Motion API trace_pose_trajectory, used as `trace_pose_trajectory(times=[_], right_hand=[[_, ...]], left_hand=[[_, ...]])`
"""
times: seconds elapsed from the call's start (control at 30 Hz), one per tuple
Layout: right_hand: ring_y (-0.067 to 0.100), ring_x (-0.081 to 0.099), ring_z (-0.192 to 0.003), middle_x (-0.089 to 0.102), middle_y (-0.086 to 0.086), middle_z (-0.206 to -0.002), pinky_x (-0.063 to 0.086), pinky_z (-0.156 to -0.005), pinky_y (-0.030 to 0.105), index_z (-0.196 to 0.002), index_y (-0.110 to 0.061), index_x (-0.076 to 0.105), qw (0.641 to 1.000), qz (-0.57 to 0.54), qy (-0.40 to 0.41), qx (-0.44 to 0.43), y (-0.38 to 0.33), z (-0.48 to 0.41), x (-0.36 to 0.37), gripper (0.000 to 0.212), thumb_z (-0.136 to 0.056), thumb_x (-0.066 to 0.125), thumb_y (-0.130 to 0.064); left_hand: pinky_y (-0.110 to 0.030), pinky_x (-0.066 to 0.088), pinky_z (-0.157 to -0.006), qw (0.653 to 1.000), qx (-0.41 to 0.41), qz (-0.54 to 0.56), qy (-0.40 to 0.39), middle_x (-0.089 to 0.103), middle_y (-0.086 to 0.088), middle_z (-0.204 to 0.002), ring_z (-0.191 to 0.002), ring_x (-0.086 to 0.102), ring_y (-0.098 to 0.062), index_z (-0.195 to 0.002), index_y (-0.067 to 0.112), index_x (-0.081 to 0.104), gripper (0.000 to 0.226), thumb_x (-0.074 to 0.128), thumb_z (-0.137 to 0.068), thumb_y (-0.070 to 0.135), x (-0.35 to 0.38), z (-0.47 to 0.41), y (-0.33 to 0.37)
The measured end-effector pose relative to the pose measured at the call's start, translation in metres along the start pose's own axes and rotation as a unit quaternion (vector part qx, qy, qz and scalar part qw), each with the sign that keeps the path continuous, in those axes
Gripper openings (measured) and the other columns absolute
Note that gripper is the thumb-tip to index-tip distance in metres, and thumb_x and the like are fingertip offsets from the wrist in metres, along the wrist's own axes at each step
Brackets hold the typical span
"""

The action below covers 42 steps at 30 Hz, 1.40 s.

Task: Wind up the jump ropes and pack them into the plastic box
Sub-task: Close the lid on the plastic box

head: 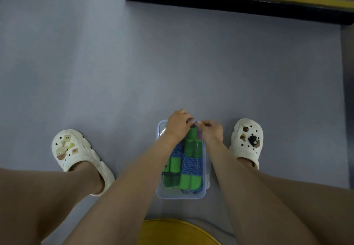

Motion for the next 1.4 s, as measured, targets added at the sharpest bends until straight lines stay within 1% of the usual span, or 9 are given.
trace_pose_trajectory(times=[0.3, 0.43, 0.53, 0.63, 0.8, 1.0, 1.13, 1.2, 1.4], right_hand=[[0.014, 0.06, -0.074, 0.07, 0.003, -0.088, 0.046, -0.07, 0.024, -0.095, -0.011, 0.071, 0.998, 0.049, -0.019, -0.017, -0.005, -0.001, -0.002, 0.017, -0.086, 0.068, -0.025], [0.029, 0.064, -0.103, 0.069, 0.019, -0.109, 0.048, -0.092, 0.035, -0.109, 0.001, 0.069, 0.997, -0.012, -0.055, -0.055, -0.026, 0.004, 0.011, 0.025, -0.089, 0.062, -0.012], [0.025, 0.054, -0.121, 0.059, 0.012, -0.129, 0.04, -0.105, 0.034, -0.126, -0.003, 0.059, 0.996, -0.009, -0.062, -0.059, -0.039, 0.005, 0.019, 0.037, -0.091, 0.058, -0.016], [0.027, 0.053, -0.121, 0.058, 0.009, -0.131, 0.04, -0.104, 0.037, -0.124, -0.011, 0.061, 0.998, 0.042, -0.045, -0.027, -0.034, 0.0, 0.011, 0.034, -0.092, 0.053, -0.021], [0.032, 0.039, -0.131, 0.045, 0.01, -0.142, 0.026, -0.111, 0.043, -0.136, -0.02, 0.049, 0.982, 0.187, 0.011, 0.005, -0.015, 0.006, -0.007, 0.042, -0.097, 0.044, -0.035], [0.033, 0.051, -0.119, 0.055, 0.017, -0.13, 0.042, -0.094, 0.035, -0.128, -0.007, 0.052, 0.997, 0.071, 0.017, 0.017, -0.007, 0.009, -0.008, 0.041, -0.094, 0.055, -0.031], [0.029, 0.054, -0.102, 0.057, 0.016, -0.123, 0.04, -0.08, 0.032, -0.12, -0.007, 0.051, 0.997, -0.04, 0.046, 0.055, 0.001, 0.012, -0.002, 0.039, -0.09, 0.062, -0.028], [0.024, 0.05, -0.093, 0.056, 0.015, -0.122, 0.04, -0.079, 0.033, -0.115, -0.01, 0.048, 0.995, -0.062, 0.04, 0.067, 0.006, 0.011, 0.002, 0.035, -0.09, 0.063, -0.03], [0.023, 0.048, -0.092, 0.055, 0.014, -0.122, 0.042, -0.083, 0.036, -0.105, -0.017, 0.043, 0.994, -0.069, 0.044, 0.07, 0.013, 0.005, 0.003, 0.03, -0.089, 0.063, -0.033]], left_hand=[[-0.031, 0.042, -0.082, 0.997, -0.038, 0.034, -0.056, 0.062, -0.007, -0.095, -0.093, 0.057, -0.022, -0.092, 0.009, 0.072, 0.02, 0.06, -0.092, 0.024, 0.002, -0.003, -0.007], [-0.032, 0.042, -0.087, 0.993, -0.077, 0.087, -0.008, 0.062, -0.012, -0.099, -0.095, 0.057, -0.025, -0.098, 0.008, 0.071, 0.017, 0.061, -0.091, 0.019, -0.012, 0.003, -0.029], [-0.032, 0.046, -0.086, 0.97, -0.166, 0.166, 0.057, 0.066, -0.016, -0.1, -0.093, 0.061, -0.029, -0.104, 0.003, 0.068, 0.019, 0.059, -0.089, 0.012, -0.028, 0.014, -0.058], [-0.041, 0.05, -0.089, 0.931, -0.258, 0.23, 0.115, 0.067, -0.021, -0.103, -0.094, 0.063, -0.035, -0.109, 0.006, 0.066, 0.024, 0.056, -0.088, 0.013, -0.035, 0.027, -0.09], [-0.029, 0.041, -0.075, 0.892, -0.306, 0.302, 0.143, 0.06, -0.012, -0.095, -0.084, 0.052, -0.023, -0.106, 0.002, 0.063, 0.025, 0.043, -0.096, 0.013, -0.044, 0.052, -0.101], [-0.037, 0.045, -0.079, 0.854, -0.379, 0.327, 0.142, 0.059, -0.015, -0.095, -0.086, 0.052, -0.025, -0.103, 0.002, 0.057, 0.017, 0.047, -0.093, 0.012, -0.04, 0.072, -0.107], [-0.047, 0.038, -0.103, 0.851, -0.386, 0.325, 0.144, 0.053, -0.01, -0.127, -0.109, 0.054, -0.029, -0.122, 0.011, 0.05, 0.038, 0.057, -0.086, 0.021, -0.041, 0.062, -0.095], [-0.048, 0.026, -0.11, 0.861, -0.393, 0.293, 0.135, 0.047, -0.005, -0.132, -0.12, 0.045, -0.028, -0.129, 0.018, 0.046, 0.046, 0.057, -0.086, 0.03, -0.045, 0.055, -0.082], [-0.047, 0.031, -0.106, 0.83, -0.461, 0.29, 0.116, 0.039, -0.009, -0.135, -0.122, 0.034, -0.03, -0.132, 0.019, 0.044, 0.063, 0.065, -0.076, 0.039, -0.044, 0.043, -0.078]])
Point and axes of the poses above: each hand's wrist, its own z-axis away from the middle knuckle, its own x-axis out of the palm, y = z × x, the point moved 5 cm from there along -z, towards the middle knuckle
